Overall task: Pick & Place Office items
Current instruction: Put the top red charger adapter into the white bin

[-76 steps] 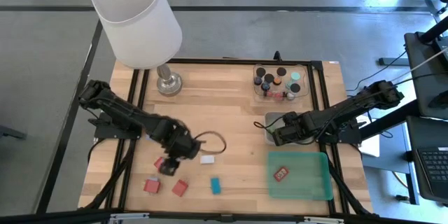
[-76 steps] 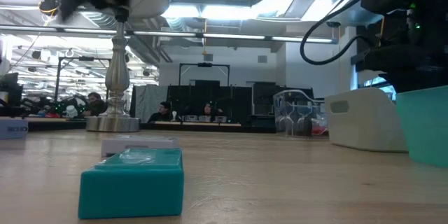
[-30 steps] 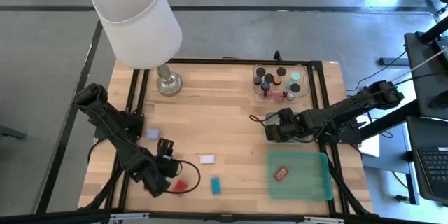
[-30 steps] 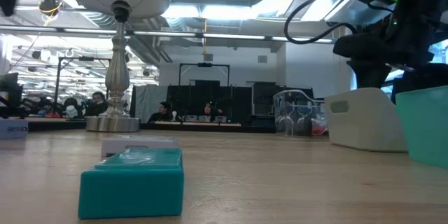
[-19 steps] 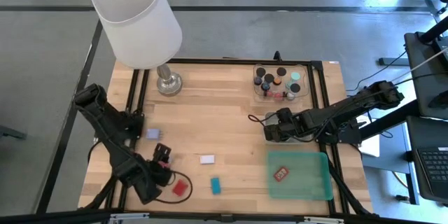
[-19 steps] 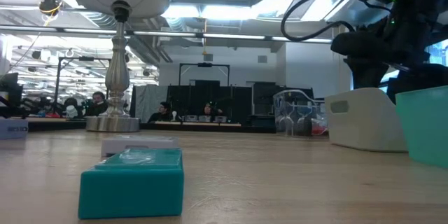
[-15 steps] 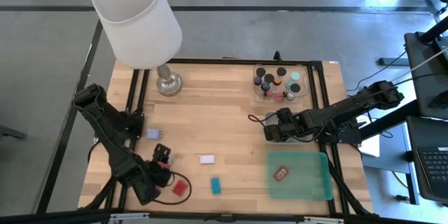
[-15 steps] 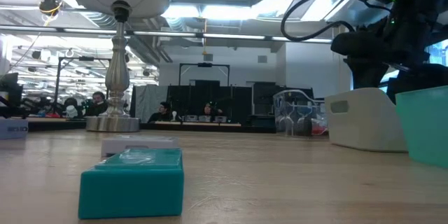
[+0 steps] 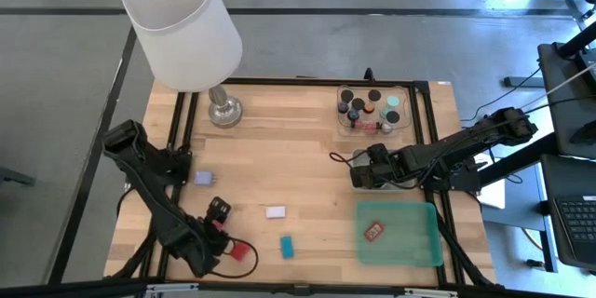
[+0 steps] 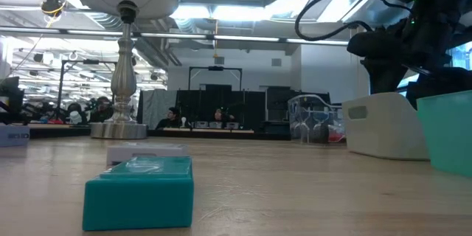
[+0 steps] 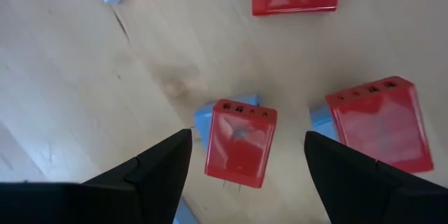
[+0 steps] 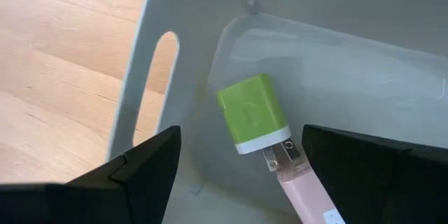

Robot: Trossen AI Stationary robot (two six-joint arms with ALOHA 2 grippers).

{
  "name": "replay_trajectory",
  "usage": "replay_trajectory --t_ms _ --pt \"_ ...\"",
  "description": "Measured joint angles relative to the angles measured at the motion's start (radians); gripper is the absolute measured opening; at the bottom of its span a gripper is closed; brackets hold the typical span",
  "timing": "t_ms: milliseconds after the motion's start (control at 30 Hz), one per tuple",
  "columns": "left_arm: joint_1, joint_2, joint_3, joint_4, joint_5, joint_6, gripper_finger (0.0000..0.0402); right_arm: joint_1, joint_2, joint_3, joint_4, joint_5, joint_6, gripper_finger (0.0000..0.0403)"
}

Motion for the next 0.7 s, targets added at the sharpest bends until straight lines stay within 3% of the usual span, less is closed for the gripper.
replay_trajectory --t_ms 567,700 --pt "0.0 0.08 0.0 0.005 -0.032 -0.071 0.0274 -0.006 0.0 0.0 0.013 0.008 0.005 0.0302" --pt "0.009 0.08 0.0 0.007 0.018 -0.077 0.0274 -0.023 0.0 0.0 0.013 0.008 -0.018 0.0302"
